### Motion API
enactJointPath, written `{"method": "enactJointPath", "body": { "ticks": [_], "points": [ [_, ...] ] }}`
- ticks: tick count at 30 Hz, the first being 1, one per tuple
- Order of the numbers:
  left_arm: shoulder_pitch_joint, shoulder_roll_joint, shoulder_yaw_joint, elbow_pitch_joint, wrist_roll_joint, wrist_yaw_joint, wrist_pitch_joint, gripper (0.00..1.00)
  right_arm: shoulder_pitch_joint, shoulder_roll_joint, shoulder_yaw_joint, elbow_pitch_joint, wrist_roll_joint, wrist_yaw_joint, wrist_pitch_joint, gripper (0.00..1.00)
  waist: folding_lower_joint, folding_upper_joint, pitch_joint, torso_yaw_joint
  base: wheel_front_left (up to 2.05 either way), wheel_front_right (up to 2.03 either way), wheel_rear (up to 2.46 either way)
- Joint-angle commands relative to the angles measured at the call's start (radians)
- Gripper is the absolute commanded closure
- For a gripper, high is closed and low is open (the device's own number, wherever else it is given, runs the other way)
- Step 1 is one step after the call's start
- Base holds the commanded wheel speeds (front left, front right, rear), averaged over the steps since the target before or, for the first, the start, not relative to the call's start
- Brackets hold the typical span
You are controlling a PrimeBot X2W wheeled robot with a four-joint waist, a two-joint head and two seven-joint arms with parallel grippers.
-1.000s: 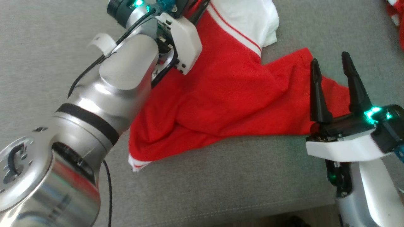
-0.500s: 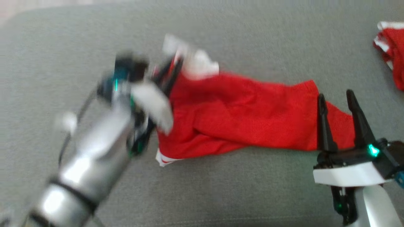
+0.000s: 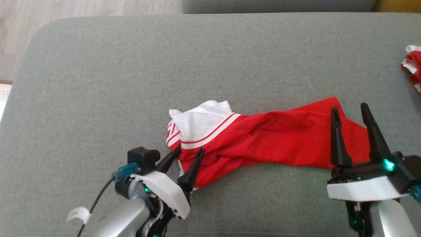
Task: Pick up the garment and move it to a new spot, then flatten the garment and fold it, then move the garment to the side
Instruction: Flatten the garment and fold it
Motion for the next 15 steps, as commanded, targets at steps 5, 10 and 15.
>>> {"method": "enactJointPath", "body": {
  "ticks": [5, 10, 15],
  "points": [
    [-0.019, 0.073, 0.091, -0.157, -0.005, 0.095, 0.002, 0.00, -0.018, -0.007, 0.025, -0.031, -0.004, 0.007, -0.006, 0.00, 0.0001, 0.0000, -0.004, -0.001, 0.00, 0.00, 0.00],
    [-0.119, 0.148, 0.139, -0.213, 0.044, 0.190, 0.064, 0.00, -0.020, -0.012, 0.027, -0.034, -0.002, 0.007, -0.006, 0.00, 0.0001, 0.0000, 0.013, -0.003, 0.00, 0.00, 0.00],
    [-0.275, 0.115, 0.072, -0.055, 0.084, 0.170, 0.226, 0.00, -0.044, -0.023, 0.044, -0.037, 0.000, 0.007, -0.006, 0.00, 0.0001, 0.0000, 0.058, -0.018, 0.00, 0.00, 0.00]
  ]
}}
